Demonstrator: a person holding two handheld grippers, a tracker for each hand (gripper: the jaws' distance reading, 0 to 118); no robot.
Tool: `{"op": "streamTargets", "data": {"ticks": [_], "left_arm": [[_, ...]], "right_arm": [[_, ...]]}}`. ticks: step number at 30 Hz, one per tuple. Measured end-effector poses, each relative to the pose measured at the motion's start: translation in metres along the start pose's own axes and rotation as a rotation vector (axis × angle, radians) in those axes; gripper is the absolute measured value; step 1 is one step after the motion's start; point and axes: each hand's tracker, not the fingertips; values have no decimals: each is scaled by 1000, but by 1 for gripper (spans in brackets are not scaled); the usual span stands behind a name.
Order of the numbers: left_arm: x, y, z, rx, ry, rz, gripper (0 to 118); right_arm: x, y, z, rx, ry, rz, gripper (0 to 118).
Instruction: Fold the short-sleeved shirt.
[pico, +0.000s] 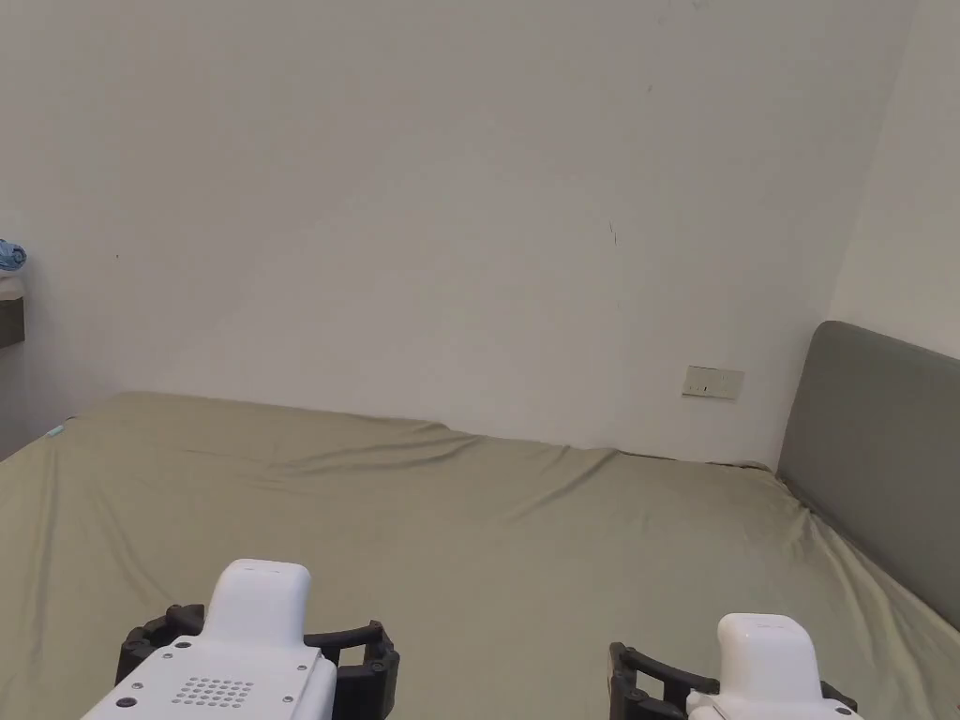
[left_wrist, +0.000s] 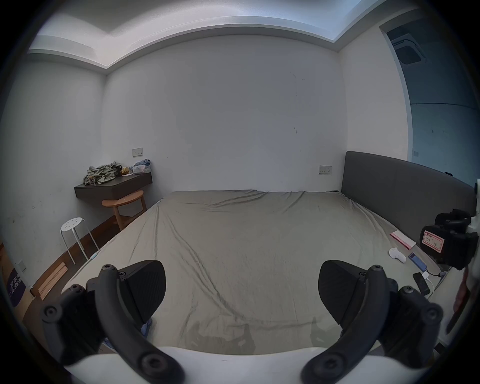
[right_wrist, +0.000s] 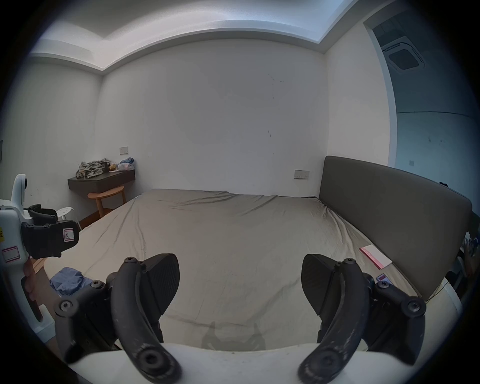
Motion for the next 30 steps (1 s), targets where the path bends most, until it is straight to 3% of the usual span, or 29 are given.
{"op": "streamTargets", "data": {"ticks": [30], "left_arm": [[3,2,4,1,9,-17,117]], "right_arm": [[-2,4,0,10,2,3,99]]}}
